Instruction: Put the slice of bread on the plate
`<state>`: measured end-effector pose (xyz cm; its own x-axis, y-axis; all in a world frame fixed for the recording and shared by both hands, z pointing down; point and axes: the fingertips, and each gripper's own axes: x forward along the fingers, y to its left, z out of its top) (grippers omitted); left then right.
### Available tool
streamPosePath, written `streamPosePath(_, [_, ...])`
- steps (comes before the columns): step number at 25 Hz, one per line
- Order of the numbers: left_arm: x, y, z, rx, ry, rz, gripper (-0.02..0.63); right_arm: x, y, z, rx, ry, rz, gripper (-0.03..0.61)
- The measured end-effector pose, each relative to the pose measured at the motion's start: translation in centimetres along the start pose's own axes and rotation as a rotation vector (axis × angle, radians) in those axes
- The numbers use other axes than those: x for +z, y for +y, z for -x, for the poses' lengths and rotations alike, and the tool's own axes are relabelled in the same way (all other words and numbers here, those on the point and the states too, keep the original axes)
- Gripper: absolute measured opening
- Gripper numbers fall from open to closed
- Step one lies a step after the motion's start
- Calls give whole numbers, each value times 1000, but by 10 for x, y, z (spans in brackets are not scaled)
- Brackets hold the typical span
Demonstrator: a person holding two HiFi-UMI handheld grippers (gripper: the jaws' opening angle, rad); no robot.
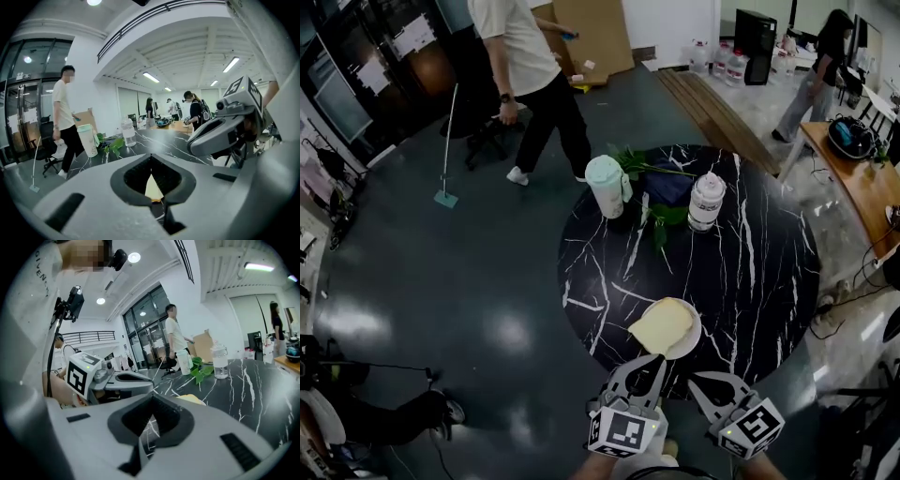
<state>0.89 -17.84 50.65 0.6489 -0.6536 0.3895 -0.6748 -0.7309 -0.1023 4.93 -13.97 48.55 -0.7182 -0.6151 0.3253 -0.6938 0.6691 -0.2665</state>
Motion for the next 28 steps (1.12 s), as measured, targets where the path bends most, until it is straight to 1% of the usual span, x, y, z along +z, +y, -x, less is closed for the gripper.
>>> streamPosePath(7, [3, -15, 21, -20, -7, 45, 9, 9, 8, 6, 9, -3, 24, 11])
streamPosePath(9, [0, -15, 25, -17, 2, 48, 9, 12, 11, 7, 16, -3, 25, 11])
streamPosePath(12, [-2, -14, 31, -7, 9, 55, 9, 14, 14, 11, 14, 8, 54, 11])
streamPosePath(16, [1, -13, 37, 5, 5, 66, 9, 19, 15, 18, 1, 6, 72, 11])
streamPosePath(19, [5, -15, 39, -1, 0, 66, 9, 23, 16, 23, -9, 10, 92, 11])
streamPosePath(21, [8, -18, 39, -11, -2, 61, 9, 24, 17, 26, -11, 3, 78, 11])
streamPosePath(24, [11, -22, 38, -20, -1, 58, 9, 30, 15, 31, -4, -47, -25, 11])
streamPosePath(25, [12, -22, 38, -20, 1, 61, 9, 32, 14, 32, -6, -57, -44, 11])
streamPosePath(28, [11, -20, 40, -17, 7, 72, 9, 31, 12, 35, -23, -44, -20, 9])
